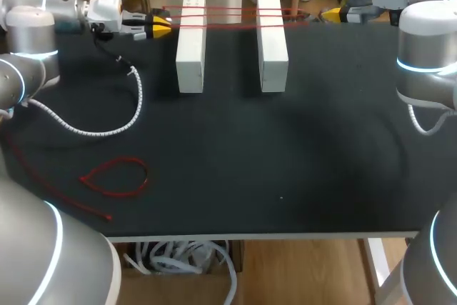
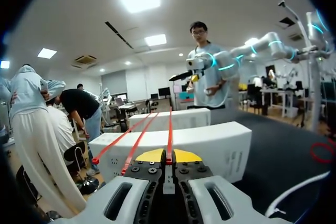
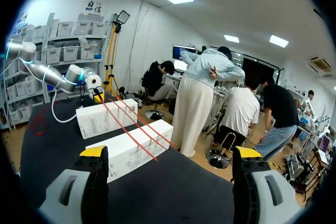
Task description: Grab the tape and strap the tape.
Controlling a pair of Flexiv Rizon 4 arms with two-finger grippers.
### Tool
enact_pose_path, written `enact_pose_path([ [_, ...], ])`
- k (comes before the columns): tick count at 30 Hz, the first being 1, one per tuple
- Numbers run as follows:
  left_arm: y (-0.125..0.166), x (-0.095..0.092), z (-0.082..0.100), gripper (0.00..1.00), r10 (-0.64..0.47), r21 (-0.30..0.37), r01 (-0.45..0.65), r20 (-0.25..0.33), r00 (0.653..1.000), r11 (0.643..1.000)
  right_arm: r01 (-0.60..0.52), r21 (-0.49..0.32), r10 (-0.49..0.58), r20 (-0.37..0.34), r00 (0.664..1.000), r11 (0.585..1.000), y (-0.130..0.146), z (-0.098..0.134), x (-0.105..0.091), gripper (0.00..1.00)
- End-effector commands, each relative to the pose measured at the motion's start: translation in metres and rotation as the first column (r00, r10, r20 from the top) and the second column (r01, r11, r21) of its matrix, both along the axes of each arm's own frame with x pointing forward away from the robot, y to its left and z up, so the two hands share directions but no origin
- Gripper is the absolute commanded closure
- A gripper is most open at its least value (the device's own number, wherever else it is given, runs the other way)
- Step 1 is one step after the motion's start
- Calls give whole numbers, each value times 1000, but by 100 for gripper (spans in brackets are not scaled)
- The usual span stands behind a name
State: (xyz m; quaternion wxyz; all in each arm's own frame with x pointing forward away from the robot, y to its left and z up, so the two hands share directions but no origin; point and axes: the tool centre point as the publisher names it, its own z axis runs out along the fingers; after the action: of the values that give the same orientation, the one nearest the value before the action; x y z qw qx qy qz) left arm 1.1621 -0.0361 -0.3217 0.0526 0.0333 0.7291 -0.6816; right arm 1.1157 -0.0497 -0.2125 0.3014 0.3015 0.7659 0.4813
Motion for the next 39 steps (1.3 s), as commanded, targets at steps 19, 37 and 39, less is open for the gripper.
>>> enact_pose_path([
  [19,-30,-7,58,100,-77,-21,77,12,997,997,0,6,0,10,1000,1000,0,-2,-1,0],
  [37,-39,-9,73,100,-132,-44,131,-7,991,990,0,6,0,10,1000,1000,0,-2,-1,0],
  [39,-39,-9,73,100,-132,-44,131,-7,991,990,0,6,0,10,1000,1000,0,-2,-1,0],
])
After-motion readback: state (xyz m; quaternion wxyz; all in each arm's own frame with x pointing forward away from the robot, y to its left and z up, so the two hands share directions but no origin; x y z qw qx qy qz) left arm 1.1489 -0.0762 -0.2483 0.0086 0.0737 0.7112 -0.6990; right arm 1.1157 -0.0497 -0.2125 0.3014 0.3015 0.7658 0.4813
